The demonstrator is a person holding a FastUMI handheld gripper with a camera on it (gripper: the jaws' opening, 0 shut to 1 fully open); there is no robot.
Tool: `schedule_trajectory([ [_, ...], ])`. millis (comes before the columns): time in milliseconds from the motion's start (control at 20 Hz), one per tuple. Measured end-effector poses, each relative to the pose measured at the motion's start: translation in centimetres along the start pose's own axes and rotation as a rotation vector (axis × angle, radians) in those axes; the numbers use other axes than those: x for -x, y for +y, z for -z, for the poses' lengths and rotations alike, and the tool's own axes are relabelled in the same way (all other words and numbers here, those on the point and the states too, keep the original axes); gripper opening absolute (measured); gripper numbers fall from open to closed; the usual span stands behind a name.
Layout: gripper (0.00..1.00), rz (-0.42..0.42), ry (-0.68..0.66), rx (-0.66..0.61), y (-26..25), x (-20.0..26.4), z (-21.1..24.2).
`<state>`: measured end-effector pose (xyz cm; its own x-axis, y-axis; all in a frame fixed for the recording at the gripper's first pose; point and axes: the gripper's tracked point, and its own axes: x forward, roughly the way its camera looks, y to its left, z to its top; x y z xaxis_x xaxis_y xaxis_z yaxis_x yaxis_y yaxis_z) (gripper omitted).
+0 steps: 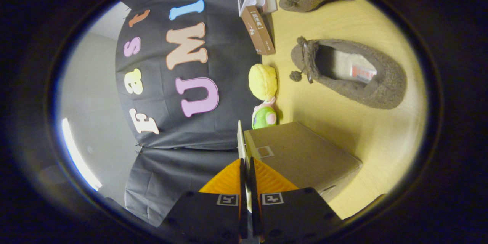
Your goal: Open the storage box then place both shoes into the box .Put the left shoe in first, then the right shoe, with the right side of both shoes facing outward in a uniform manner.
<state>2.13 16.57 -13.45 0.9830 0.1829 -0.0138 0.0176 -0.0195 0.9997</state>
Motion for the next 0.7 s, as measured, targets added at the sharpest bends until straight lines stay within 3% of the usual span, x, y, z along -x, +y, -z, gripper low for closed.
schedule_trajectory([
  [350,0.03,-0.040,0.011,0.157,3.4,0.0,0.5],
  [700,0.03,-0.050,0.097,0.577,8.3,-1.1,3.8],
])
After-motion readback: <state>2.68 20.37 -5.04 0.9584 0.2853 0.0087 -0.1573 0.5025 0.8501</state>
